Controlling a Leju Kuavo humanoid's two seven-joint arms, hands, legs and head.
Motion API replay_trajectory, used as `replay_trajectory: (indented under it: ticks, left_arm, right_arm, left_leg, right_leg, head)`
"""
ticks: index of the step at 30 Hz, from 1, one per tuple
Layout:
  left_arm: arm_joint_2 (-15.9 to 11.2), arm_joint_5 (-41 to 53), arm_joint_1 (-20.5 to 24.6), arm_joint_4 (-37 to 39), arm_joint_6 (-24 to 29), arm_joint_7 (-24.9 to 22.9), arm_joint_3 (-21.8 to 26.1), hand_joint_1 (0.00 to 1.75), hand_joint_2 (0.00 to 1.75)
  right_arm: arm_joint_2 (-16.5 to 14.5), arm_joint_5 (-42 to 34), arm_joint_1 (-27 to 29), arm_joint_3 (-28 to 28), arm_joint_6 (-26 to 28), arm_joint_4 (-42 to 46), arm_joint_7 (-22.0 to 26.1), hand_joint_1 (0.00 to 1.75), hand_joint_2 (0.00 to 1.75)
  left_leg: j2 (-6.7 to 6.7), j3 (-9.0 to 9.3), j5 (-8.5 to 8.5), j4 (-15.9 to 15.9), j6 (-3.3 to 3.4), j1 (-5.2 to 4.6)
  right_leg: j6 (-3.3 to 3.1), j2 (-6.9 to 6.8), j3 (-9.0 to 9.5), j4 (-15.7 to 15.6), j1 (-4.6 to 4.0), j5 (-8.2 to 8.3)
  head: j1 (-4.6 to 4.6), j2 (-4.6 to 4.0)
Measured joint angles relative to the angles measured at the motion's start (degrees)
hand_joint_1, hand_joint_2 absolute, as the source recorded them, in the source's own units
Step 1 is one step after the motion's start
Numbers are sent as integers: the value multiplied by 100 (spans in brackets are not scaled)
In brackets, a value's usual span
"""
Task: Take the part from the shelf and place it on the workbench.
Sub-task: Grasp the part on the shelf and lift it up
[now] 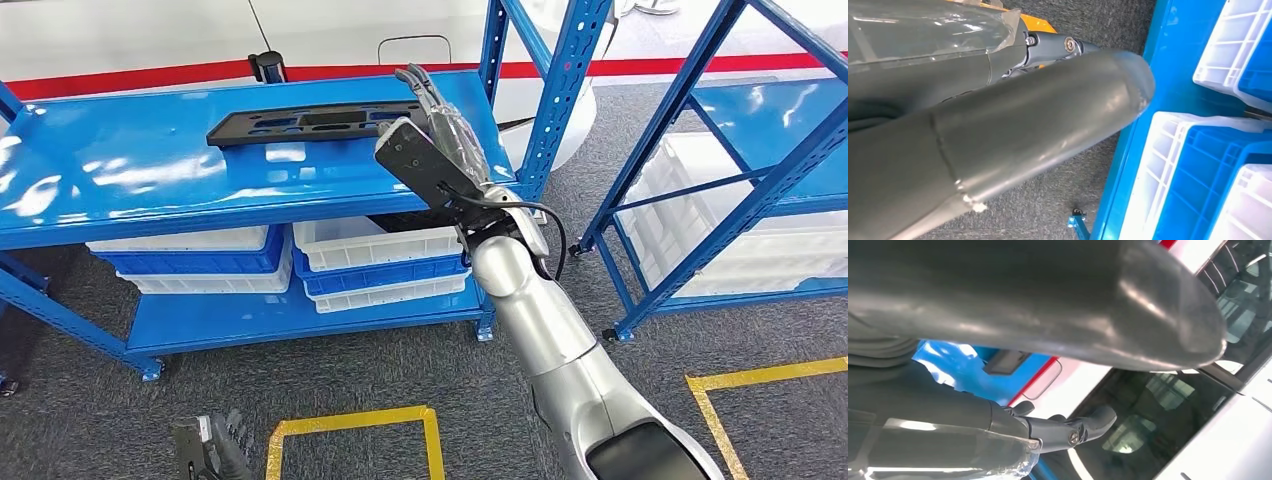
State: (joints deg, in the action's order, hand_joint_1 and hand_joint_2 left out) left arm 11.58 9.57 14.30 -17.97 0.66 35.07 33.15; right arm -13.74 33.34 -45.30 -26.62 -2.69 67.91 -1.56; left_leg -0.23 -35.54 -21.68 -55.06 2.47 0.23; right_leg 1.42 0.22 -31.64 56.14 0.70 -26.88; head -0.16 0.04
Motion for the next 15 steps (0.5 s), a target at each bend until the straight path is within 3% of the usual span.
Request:
replay_trajectory:
  ticks: [1, 3, 4, 5, 6, 7, 9, 11, 15]
  left_arm:
    - [5, 1, 16, -2, -2, -15, -14, 0, 0]
    - [14, 4, 44, -4, -6, -45, -39, 0, 0]
    - [19, 7, 52, -4, -6, -60, -53, 0, 0]
    - [25, 8, 54, -4, -4, -67, -67, 0, 0]
    - [30, 9, 54, -4, -2, -72, -81, 0, 0]
    - [34, 9, 56, -4, 1, -74, -97, 0, 0]
    - [37, 9, 63, -5, 3, -76, -130, 0, 0]
    - [34, 8, 74, -9, 4, -77, -150, 0, 0]
    - [30, -4, 83, -13, 11, -81, -155, 0, 0]
  right_arm:
    - [21, 12, 2, 2, 3, 15, -2, 0, 0]
    - [83, 31, 22, 8, 7, 20, -3, 0, 0]
    - [122, 44, 46, 11, 8, 19, -4, 0, 0]
    - [154, 56, 73, 13, 9, 17, -5, 0, 0]
    - [182, 68, 94, 15, 9, 16, -5, 0, 0]
    - [202, 77, 105, 16, 10, 15, -5, 0, 0]
    - [240, 87, 106, 21, 11, 13, -5, 0, 0]
    - [278, 96, 107, 32, 15, 8, -4, 0, 0]
    - [318, 101, 101, 47, 31, -12, 11, 0, 0]
  left_leg:
    - [5, 45, 15, 45, 22, 19]
    - [-3, 78, 15, 73, 45, 32]
    - [-14, 81, 9, 71, 42, 34]
    - [-28, 82, 0, 64, 31, 38]
    - [-44, 82, -12, 51, 12, 47]
    - [-63, 83, -33, 24, -20, 64]
    - [-103, 63, -100, -75, -122, 88]
    - [-137, 28, -156, -169, -225, 93]
    - [-118, -28, -229, -275, -314, 136]
  right_leg:
    - [-13, -5, -118, 242, -6, -106]
    - [-53, -9, -531, 1032, 13, -406]
    - [-53, -9, -758, 1425, 26, -530]
    - [-24, -9, -895, 1619, 45, -558]
    - [28, -10, -917, 1585, 69, -490]
    - [96, -10, -808, 1304, 100, -333]
    - [209, 10, -430, 510, 147, 16]
    - [182, 32, -248, 163, 142, 153]
    - [6, 16, -261, 198, 117, 165]
  head:
    - [3, 0]
    - [14, 0]
    - [18, 0]
    - [17, 0]
    - [17, 0]
    - [16, 0]
    - [25, 0]
    - [24, 0]
    - [10, 0]
